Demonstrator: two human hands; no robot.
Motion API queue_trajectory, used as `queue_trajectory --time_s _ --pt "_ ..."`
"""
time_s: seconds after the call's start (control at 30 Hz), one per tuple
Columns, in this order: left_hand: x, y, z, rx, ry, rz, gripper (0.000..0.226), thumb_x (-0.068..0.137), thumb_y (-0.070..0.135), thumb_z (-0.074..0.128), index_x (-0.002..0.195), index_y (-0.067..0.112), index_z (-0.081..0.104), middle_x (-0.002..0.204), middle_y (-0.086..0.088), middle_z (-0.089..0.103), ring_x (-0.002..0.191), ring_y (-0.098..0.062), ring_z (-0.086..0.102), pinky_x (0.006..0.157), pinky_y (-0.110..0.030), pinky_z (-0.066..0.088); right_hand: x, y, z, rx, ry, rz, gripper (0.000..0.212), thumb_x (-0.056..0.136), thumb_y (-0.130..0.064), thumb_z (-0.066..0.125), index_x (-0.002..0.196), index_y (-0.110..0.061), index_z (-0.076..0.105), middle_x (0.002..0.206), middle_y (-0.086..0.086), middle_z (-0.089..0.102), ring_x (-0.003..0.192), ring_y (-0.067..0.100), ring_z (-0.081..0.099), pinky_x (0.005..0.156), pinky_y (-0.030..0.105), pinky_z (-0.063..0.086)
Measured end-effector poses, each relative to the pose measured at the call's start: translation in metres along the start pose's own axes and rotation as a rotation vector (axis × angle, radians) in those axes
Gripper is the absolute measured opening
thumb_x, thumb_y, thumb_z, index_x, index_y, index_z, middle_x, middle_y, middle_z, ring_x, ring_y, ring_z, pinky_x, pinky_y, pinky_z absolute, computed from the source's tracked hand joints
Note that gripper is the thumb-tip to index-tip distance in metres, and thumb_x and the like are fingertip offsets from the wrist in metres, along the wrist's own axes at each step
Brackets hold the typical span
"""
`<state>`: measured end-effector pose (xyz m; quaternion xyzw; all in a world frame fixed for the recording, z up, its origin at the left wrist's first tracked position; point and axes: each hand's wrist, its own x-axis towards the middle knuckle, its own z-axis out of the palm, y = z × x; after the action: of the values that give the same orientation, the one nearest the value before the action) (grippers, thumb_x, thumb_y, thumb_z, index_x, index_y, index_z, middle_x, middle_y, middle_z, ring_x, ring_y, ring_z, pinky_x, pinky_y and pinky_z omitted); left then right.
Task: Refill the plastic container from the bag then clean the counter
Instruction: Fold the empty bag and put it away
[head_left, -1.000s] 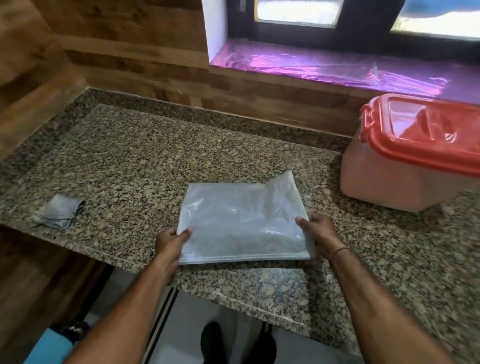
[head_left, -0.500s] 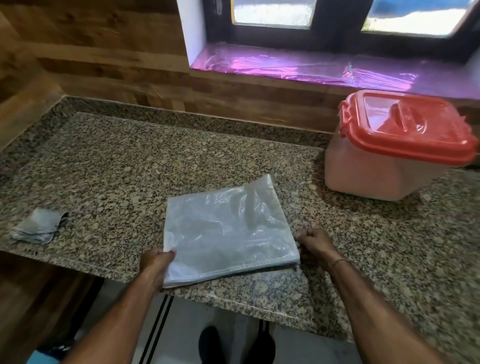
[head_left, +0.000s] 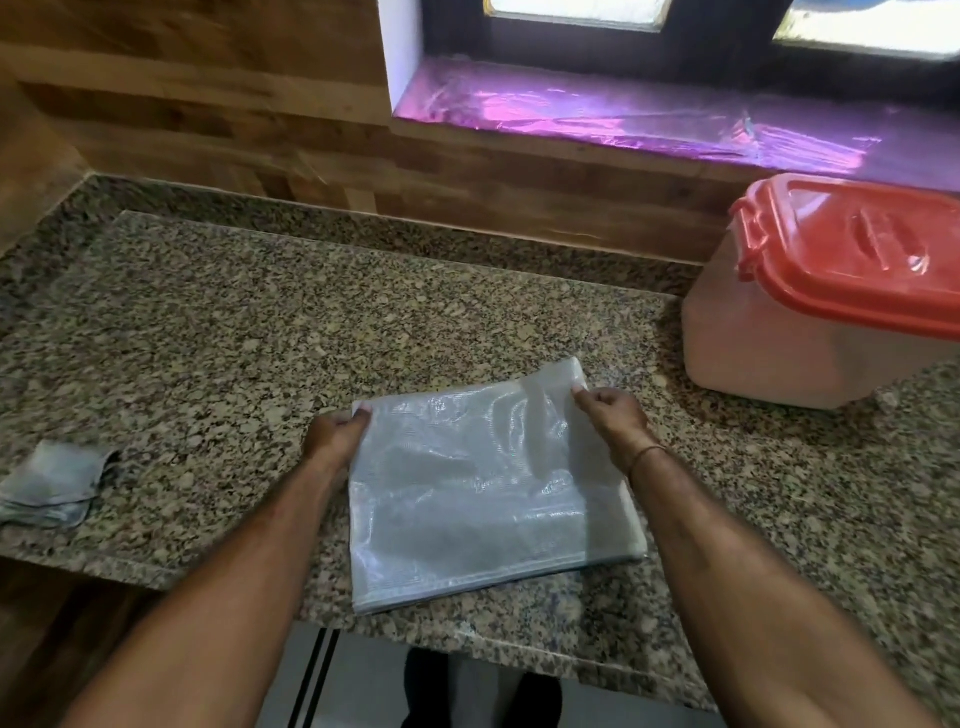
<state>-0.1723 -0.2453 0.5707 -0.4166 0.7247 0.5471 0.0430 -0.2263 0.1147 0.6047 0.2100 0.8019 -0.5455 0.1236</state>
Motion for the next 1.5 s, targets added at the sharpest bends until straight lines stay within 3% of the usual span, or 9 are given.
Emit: queue_trajectory --time_s 0.27,0.37,0.53,0.67,0.9,1.07,1.27,1.4,1.5 --pt "0.032 -0.006 -0.004 -0.032 0.001 -0.072 0.028 0.086 0.032 0.08 0.087 0.006 0.073 0.078 -0.007 0.069 0.074 -0.025 0.07 0.066 -0.04 0.058 0.014 -0.013 0.014 -0.108 0.206 0.066 0.039 0.091 -0.039 0.072 0.063 -0.015 0.06 0.07 0.001 0.062 0.074 0.02 0.059 0.06 0.025 0.043" --pt "0.02 0.008 -0.005 0.351 0.129 0.086 0.034 0.086 0.029 0.08 0.111 0.013 0.063 0.109 -0.009 0.069 0.095 -0.032 0.069 0.078 -0.049 0.063 0.005 -0.013 0.013 -0.278 0.217 0.031 0.021 0.091 -0.04 0.072 0.09 -0.02 0.069 0.089 0.0 0.07 0.089 0.023 0.064 0.077 0.031 0.05" --pt "0.007 0.031 0.018 0.801 -0.139 0.697 0.076 0.089 0.047 0.074 0.153 0.023 0.04 0.159 -0.008 0.038 0.145 -0.031 0.034 0.114 -0.048 0.033 -0.083 0.015 0.032 -0.338 0.554 0.075 0.068 0.087 -0.039 0.077 0.142 -0.02 0.042 0.144 0.014 0.046 0.13 0.036 0.048 0.106 0.055 0.044" --pt "0.003 0.034 0.051 0.982 -0.321 0.865 0.075 0.084 0.055 0.077 0.146 0.023 0.049 0.149 -0.005 0.048 0.136 -0.029 0.041 0.107 -0.045 0.039 -0.157 0.053 0.064 -0.184 0.567 0.297 0.096 0.079 -0.031 0.087 0.153 -0.013 0.028 0.149 0.025 0.033 0.131 0.046 0.042 0.108 0.054 0.043" --pt "0.006 0.027 0.046 0.698 -0.185 0.499 0.032 0.09 0.037 0.075 0.115 0.017 0.071 0.112 -0.011 0.075 0.097 -0.032 0.07 0.076 -0.032 0.046 -0.138 0.055 0.057 0.264 0.411 0.275 0.096 0.083 0.001 0.078 0.157 -0.028 0.023 0.146 0.002 0.029 0.123 0.027 0.05 0.106 0.041 0.048" --pt "0.003 0.018 0.033 0.568 -0.238 0.341 0.027 0.094 0.034 0.072 0.113 0.014 0.071 0.106 -0.01 0.074 0.085 -0.028 0.067 0.077 -0.033 0.051 -0.128 0.043 0.063 0.253 0.3 0.417 0.05 0.088 -0.01 0.078 0.121 -0.01 0.041 0.119 0.013 0.06 0.102 0.032 0.065 0.092 0.044 0.06" --pt "-0.011 -0.004 0.016 0.443 -0.285 0.24 0.011 0.097 0.027 0.069 0.102 0.018 0.07 0.094 -0.007 0.073 0.077 -0.025 0.066 0.07 -0.029 0.047 -0.116 0.024 0.052 0.261 0.131 0.42 0.025 0.089 -0.024 0.079 0.095 -0.004 0.065 0.091 0.011 0.073 0.074 0.023 0.071 0.058 0.029 0.06" --pt "-0.01 0.005 0.013 0.431 -0.201 0.234 0.033 0.096 0.04 0.068 0.079 0.012 0.069 0.08 -0.006 0.072 0.072 -0.026 0.066 0.067 -0.03 0.047 -0.119 0.035 0.044 0.087 0.041 0.343 0.018 0.093 -0.022 0.075 0.083 -0.009 0.069 0.096 0.015 0.077 0.087 0.032 0.075 0.079 0.041 0.064" --pt "-0.007 0.012 0.01 0.442 -0.236 0.219 0.021 0.093 0.04 0.073 0.086 0.021 0.075 0.085 0.001 0.073 0.075 -0.023 0.068 0.067 -0.026 0.048 -0.12 0.042 0.037 0.154 0.036 0.34 0.015 0.097 -0.014 0.07 0.089 -0.001 0.07 0.08 0.013 0.074 0.063 0.022 0.069 0.055 0.027 0.058"
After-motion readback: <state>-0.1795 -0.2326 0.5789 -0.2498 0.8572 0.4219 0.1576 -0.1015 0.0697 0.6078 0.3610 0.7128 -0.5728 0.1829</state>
